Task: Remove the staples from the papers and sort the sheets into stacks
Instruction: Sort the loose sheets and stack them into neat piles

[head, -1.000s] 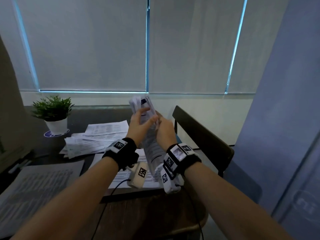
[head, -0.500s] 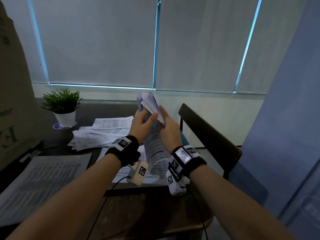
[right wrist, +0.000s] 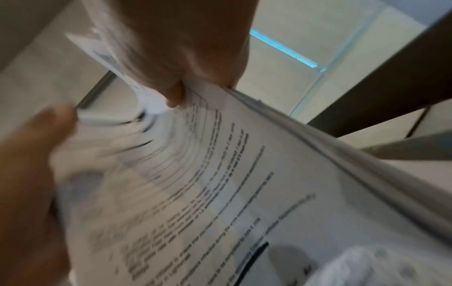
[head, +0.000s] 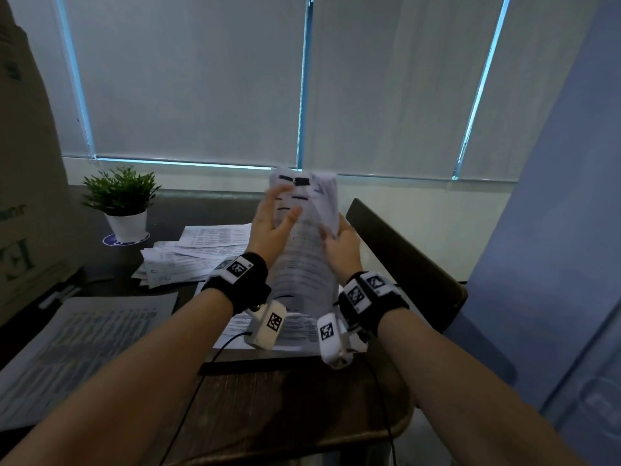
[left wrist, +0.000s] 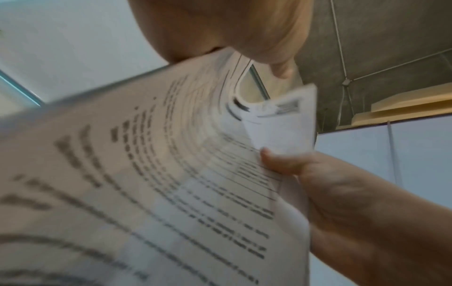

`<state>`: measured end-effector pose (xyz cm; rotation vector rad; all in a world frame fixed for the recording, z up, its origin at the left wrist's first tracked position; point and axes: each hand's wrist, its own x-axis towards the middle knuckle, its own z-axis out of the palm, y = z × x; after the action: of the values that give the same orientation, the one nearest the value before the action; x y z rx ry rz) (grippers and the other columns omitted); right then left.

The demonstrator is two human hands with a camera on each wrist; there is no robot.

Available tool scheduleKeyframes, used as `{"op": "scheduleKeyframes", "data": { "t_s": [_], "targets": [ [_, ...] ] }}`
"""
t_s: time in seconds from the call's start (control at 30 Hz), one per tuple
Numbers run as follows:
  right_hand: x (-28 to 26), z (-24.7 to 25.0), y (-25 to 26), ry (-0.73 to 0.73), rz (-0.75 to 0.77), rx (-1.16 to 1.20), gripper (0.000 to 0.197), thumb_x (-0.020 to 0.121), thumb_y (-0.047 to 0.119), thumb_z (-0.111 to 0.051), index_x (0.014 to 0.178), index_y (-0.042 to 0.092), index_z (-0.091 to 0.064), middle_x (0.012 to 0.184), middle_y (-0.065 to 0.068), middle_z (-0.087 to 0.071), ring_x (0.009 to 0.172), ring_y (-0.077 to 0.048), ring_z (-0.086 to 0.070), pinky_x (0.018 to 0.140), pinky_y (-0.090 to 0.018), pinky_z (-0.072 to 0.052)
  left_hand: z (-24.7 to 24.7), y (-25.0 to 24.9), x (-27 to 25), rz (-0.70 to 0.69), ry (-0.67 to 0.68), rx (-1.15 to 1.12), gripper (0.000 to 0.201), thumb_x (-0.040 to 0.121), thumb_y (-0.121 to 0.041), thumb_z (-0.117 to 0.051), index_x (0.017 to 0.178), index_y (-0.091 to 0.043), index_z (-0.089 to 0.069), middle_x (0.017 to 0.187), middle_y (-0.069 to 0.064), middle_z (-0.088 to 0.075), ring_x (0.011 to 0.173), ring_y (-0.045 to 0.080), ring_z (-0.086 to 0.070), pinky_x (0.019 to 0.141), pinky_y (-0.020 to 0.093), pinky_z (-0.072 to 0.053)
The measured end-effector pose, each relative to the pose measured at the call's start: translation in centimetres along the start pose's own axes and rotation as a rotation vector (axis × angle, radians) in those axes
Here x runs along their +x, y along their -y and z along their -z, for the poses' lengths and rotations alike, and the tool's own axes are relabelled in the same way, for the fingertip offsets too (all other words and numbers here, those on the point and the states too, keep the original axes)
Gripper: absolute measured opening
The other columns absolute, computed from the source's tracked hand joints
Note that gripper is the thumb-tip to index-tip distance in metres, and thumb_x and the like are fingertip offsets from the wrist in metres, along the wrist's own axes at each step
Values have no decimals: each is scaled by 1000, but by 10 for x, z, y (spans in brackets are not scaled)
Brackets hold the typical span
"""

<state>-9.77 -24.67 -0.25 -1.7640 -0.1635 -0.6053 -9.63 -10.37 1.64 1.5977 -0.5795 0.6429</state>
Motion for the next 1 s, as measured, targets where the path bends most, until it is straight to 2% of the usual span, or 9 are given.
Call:
{"op": "scheduleKeyframes", "data": {
  "t_s": [0.13,0.2,0.3,0.4,0.47,0.53,0.67,0.77,1.0],
  "targets": [
    [9,30,24,-51,-69,276,21,92,16,-65,113,11,-64,103,-9,-71,92,-23,-70,77,-34,-59,16,-16,10,18,-263,-189,82,89,4,-50,128,-61,-19,139,-1,-34,108,15,-58,74,34,-59],
    [4,40,24,25,-66,335,20,88,14,-72,107,11,-65,99,-8,-73,87,-20,-72,72,-29,-59,21,-15,11,70,-295,-226,69,91,1,-45,125,-55,-24,121,-5,-46,97,8,-59,75,30,-58],
    [-22,45,-18,168,-241,370,29,78,6,-79,105,5,-69,100,-10,-75,93,-22,-73,78,-35,-59,20,19,-11,268,-313,-115,29,87,-20,-43,115,-22,-49,99,0,-58,91,16,-57,81,40,-52],
    [-42,36,-67,187,-392,294,37,79,6,-79,114,2,-68,117,-19,-69,112,-38,-64,98,-52,-51,16,76,-34,534,-207,24,49,71,-32,-45,113,-9,-57,106,18,-63,96,33,-60,86,55,-51],
    [-37,30,-74,75,-397,299,39,82,12,-77,117,-1,-65,117,-21,-68,110,-38,-64,99,-55,-49,12,72,-35,522,-151,82,39,80,-27,-55,114,-8,-57,102,14,-63,93,28,-60,87,43,-51],
    [-24,29,-64,16,-350,319,53,76,23,-81,119,-1,-64,114,-19,-69,107,-36,-66,96,-53,-52,10,51,-25,398,-125,180,20,91,-7,-52,108,-17,-49,85,-1,-56,74,12,-53,71,27,-46],
    [3,32,-54,-9,-216,93,54,80,22,-81,125,4,-57,122,-11,-66,111,-25,-64,97,-41,-51,10,39,-2,435,-107,389,26,94,-12,-43,118,-4,-38,94,10,-56,84,28,-56,68,34,-42],
    [5,24,-72,26,-267,-157,41,90,13,-66,128,1,-56,126,-16,-64,117,-32,-60,101,-44,-47,12,64,-14,629,44,559,30,94,-9,-44,121,4,-47,120,23,-56,112,37,-53,87,37,-41],
    [12,19,-84,274,-530,-720,32,93,15,-61,118,-4,-59,118,-18,-65,107,-34,-63,91,-40,-51,30,86,-20,768,277,623,53,94,-11,-50,141,1,-28,136,23,-44,121,37,-46,96,43,-41]
  ]
}}
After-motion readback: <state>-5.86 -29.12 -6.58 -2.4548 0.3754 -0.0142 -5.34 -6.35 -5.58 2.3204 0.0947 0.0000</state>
